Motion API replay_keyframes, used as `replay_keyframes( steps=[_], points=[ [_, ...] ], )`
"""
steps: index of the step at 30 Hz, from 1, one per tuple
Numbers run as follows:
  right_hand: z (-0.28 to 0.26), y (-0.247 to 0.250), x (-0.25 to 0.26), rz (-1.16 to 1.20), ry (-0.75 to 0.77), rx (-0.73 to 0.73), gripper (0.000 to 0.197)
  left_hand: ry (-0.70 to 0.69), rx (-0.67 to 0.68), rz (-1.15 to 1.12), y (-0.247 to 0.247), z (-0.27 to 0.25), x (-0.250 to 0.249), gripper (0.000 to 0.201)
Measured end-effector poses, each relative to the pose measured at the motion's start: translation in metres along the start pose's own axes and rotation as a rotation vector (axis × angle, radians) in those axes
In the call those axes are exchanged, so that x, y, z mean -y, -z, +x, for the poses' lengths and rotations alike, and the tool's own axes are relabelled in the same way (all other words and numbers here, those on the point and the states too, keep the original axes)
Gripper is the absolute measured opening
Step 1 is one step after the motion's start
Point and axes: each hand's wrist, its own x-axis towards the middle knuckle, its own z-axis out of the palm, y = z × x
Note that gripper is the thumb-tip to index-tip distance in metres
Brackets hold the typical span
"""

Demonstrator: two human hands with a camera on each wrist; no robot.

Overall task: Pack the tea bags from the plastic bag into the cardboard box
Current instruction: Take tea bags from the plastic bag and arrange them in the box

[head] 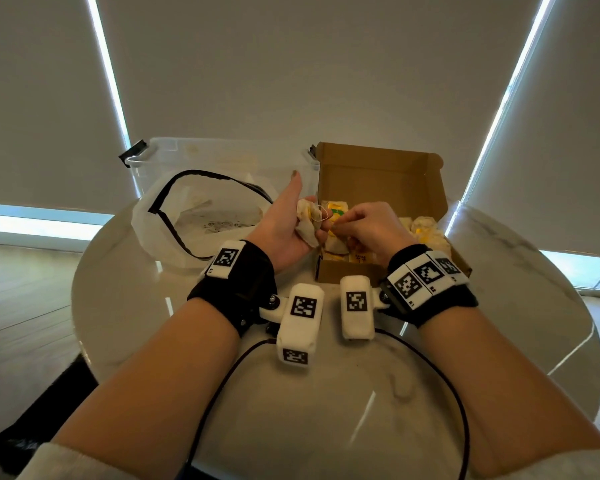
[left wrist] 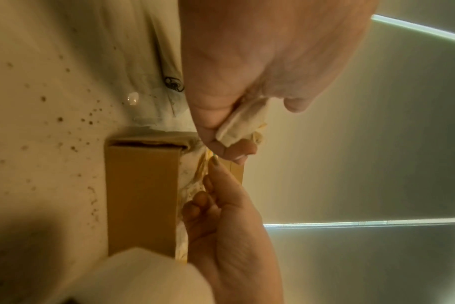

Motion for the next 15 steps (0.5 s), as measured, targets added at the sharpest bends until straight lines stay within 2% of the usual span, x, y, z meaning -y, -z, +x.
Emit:
replay_keyframes(
  steps=[4, 7, 10, 12, 15],
  points=[
    [-0.007, 0.008, 0.012, 0.02, 0.105, -0.124, 0.008, 0.021, 0.025, -0.016, -0.001, -0.002, -0.002, 0.052],
    [-0.018, 0.011, 0.024, 0.076, 0.182, -0.044, 0.017, 0.028, 0.057, 0.001, -0.001, -0.002, -0.002, 0.059],
    [-0.025, 0.008, 0.03, -0.006, 0.227, 0.09, 0.022, 0.032, 0.115, 0.033, 0.0, -0.002, -0.001, 0.073],
    [-0.024, 0.005, 0.029, -0.039, 0.218, 0.12, 0.018, 0.029, 0.125, 0.054, 0.001, -0.001, 0.0, 0.079],
    [-0.022, 0.008, 0.028, 0.005, 0.156, 0.073, 0.004, 0.057, 0.161, 0.148, 0.002, -0.001, 0.0, 0.084]
  ],
)
